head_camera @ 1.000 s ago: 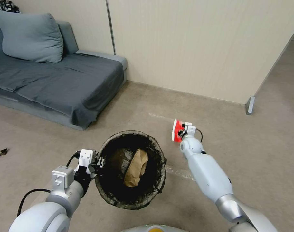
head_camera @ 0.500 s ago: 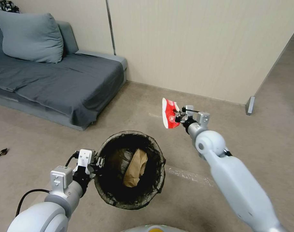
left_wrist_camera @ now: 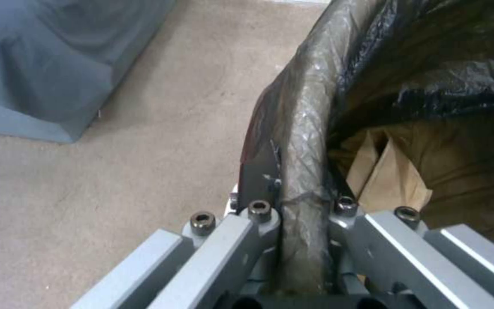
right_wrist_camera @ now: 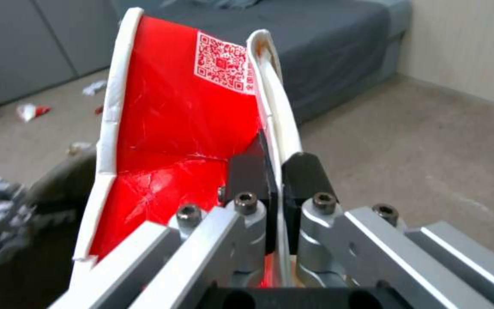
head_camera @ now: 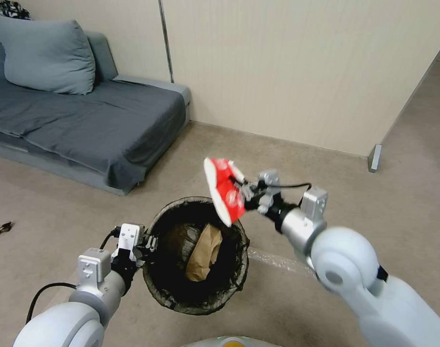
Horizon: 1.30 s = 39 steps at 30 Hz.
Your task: Pick up the trash bin, then pick up the garbage from the floor and place it into the trash bin.
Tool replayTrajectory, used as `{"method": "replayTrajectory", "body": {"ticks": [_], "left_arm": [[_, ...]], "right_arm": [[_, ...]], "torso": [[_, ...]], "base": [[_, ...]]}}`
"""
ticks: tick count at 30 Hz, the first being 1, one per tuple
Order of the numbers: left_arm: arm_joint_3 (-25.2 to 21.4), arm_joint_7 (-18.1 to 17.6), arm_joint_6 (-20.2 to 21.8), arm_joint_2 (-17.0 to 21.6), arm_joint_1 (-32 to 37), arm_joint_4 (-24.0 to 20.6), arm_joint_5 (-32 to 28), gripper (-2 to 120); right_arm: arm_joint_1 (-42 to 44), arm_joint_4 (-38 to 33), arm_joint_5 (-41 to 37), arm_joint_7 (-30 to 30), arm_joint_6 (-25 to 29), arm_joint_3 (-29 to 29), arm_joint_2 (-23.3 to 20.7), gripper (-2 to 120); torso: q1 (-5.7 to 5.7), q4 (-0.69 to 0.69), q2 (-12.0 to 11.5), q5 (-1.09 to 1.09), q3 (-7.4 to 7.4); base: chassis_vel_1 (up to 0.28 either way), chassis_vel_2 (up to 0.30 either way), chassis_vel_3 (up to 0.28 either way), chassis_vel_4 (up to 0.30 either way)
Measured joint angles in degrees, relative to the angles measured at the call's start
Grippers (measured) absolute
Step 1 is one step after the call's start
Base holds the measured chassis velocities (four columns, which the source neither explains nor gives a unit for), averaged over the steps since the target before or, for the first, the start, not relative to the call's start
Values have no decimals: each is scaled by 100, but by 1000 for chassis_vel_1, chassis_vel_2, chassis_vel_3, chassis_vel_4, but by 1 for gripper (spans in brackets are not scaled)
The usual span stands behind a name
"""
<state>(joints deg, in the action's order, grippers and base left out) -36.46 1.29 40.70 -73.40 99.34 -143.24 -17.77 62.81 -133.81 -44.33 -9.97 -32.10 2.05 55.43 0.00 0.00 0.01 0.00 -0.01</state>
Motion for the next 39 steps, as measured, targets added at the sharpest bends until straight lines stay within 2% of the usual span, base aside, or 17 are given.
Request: {"method": "replayTrajectory", "body": {"ticks": [10,12,18,20,22,26,28,29,31,33,36,38,39], "left_arm": [[43,-11,-1,-68,-29,0,23,1],[37,-10,-1,-70,-29,0,31,1],[32,-4,4,-67,-32,0,32,1],[35,-2,4,-69,-35,0,33,1],[37,2,6,-70,-44,0,32,1],[37,2,7,-70,-47,0,33,1],[37,4,7,-73,-48,0,30,1],[37,4,7,-73,-48,0,30,1],[30,5,7,-71,-47,0,11,1],[26,6,7,-68,-47,0,6,1],[22,7,7,-63,-54,0,-8,1],[22,7,7,-63,-55,0,-8,1],[26,7,7,-68,-64,0,-9,1]], "right_arm": [[-19,141,580,65,48,-844,19,0],[-47,280,857,51,54,-1178,72,0],[-108,428,1029,-44,40,-1542,163,0],[-135,460,1064,-74,8,-1608,224,5],[-179,523,1103,-166,-32,-1754,324,16],[-209,562,1114,-272,-64,-1877,373,24],[-240,594,1112,-490,-172,-2035,439,37],[-240,594,1112,-490,-172,-2035,439,37],[-247,593,1021,-639,-362,-2076,504,48],[-251,592,991,-686,-394,-2077,514,52],[-247,573,961,-791,-418,-2063,503,68],[-245,570,961,-794,-420,-2061,500,68],[-218,537,947,-813,-428,-2027,481,76]], "torso": [[0,0,0,0,0],[0,0,0,-1,0],[0,0,0,-1,1],[0,0,0,-1,1],[0,0,0,0,1],[0,0,0,-1,1],[0,0,0,-1,1],[0,0,0,-1,1],[0,0,0,0,1],[0,0,0,-1,1],[0,0,0,0,1],[0,0,0,0,1],[0,0,0,0,1]], "base": [[0,0,0,0],[0,0,0,0],[0,0,0,0],[0,0,0,0],[0,0,0,0],[0,0,0,0],[0,0,0,0],[0,0,0,0],[0,0,0,0],[0,0,0,0],[0,0,0,0],[0,0,0,0],[0,0,0,0]]}}
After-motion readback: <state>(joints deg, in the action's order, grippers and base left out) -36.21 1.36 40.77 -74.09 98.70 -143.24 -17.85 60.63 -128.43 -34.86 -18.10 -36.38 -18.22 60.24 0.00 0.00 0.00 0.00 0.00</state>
